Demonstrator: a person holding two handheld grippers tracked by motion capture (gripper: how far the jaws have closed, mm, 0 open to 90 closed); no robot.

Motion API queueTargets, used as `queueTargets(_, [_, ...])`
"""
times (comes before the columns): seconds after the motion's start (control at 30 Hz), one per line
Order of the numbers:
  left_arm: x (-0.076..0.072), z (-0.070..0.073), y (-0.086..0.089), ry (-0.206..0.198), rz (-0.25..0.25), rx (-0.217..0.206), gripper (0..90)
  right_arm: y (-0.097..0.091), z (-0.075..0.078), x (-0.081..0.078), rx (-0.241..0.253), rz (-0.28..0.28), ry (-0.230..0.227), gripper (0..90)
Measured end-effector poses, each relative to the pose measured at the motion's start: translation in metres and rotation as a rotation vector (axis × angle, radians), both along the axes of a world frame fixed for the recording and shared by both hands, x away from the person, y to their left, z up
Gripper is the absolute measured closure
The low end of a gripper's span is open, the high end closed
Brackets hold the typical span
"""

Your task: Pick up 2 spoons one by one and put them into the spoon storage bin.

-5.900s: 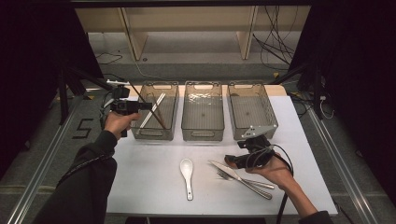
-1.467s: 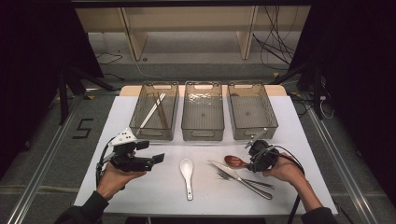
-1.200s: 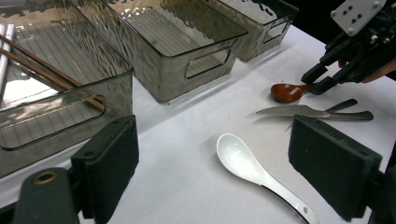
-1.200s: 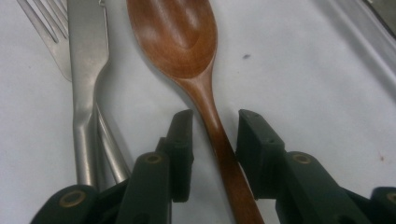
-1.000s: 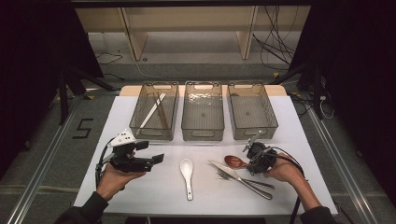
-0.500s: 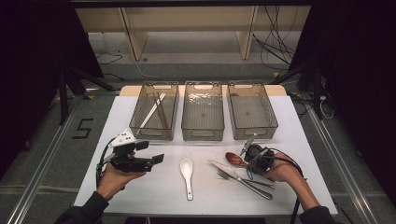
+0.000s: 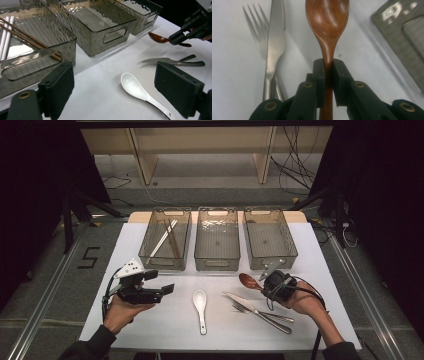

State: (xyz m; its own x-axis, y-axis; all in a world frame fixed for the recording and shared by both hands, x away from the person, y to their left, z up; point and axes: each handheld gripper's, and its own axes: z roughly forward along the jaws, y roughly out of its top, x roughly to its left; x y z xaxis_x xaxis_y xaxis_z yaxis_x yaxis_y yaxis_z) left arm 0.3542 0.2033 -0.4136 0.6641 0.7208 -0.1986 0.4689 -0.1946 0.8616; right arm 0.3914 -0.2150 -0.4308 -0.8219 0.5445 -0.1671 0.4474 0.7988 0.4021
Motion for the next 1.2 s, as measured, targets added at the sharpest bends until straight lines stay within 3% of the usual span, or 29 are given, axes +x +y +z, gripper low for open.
queueTargets(0.27, [-0.001,0.000,0.000,-0.011,0.008,-0.002,15.8,0.009,0.017,0.002,0.144,-0.032,-0.090,82.3])
queueTargets(0.5, [-0.001,-0.001,0.003,-0.015,0.027,-0.004,15.8,0.013,0.030,0.007,0.223,-0.078,-0.112,82.3])
queueTargets(1.2, [-0.006,0.002,0.007,-0.033,0.037,-0.024,15.8,0.035,0.048,0.042,0.294,-0.113,-0.158,82.2])
